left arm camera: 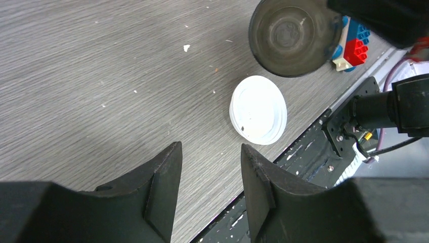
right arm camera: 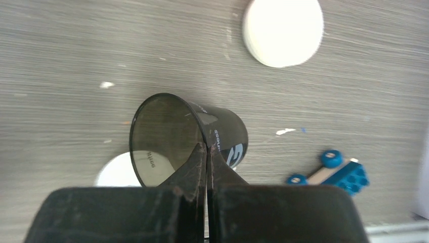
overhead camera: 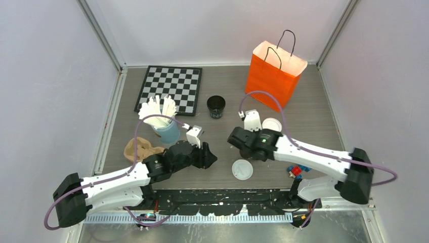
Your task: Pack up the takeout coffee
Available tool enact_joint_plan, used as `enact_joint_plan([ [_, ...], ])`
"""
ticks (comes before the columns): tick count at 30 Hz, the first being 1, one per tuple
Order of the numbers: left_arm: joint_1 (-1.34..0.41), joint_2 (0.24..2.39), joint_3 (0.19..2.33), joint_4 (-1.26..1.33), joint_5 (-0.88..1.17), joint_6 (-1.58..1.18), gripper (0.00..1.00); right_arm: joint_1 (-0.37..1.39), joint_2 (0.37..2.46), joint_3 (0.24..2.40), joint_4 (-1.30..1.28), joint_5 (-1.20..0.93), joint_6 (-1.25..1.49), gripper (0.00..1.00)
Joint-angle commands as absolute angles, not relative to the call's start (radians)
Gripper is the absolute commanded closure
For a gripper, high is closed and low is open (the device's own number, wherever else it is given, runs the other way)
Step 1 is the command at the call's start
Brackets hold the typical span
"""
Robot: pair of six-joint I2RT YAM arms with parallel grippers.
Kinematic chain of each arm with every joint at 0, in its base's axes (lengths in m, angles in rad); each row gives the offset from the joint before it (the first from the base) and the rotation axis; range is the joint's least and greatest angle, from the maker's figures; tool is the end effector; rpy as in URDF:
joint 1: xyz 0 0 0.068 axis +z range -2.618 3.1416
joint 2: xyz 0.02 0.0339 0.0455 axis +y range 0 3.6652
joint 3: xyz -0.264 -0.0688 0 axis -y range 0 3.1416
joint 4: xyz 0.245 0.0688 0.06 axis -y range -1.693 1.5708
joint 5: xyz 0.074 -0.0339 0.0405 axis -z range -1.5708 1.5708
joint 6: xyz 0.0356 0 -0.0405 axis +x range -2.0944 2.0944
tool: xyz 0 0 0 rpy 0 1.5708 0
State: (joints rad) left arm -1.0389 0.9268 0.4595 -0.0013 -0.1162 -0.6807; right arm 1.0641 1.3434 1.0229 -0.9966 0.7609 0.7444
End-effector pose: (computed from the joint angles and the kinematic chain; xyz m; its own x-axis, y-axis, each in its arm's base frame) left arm 0.1074 -0.1744 0.2184 -0.6837 -0.0706 -0.7263 0.4803 0.7057 -0.5208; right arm 0.1365 0.1953 0.2539 -0.7176 -0.2818 -0.6368 -0.0857 0.9432 -0.3209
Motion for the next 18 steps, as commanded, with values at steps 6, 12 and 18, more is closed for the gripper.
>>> enact_joint_plan([
  [6, -1.041, 0.791, 0.506, -0.146, -0.215, -0.684, 0.52, 1.067, 1.069, 0.932, -0.589, 0.525, 0.685, 1.00],
  [12, -1.041, 0.733, 0.511, -0.213, -0.235, -0.680, 0.52, 1.068, 1.069, 0.846, -0.397, 0.447, 0.763, 1.00],
  [18, -1.042, 0.713, 0.515, -0.241, -0.243, -0.671, 0.51, 1.065, 1.123, 0.761, -0.230, 0.400, 0.834, 1.00],
])
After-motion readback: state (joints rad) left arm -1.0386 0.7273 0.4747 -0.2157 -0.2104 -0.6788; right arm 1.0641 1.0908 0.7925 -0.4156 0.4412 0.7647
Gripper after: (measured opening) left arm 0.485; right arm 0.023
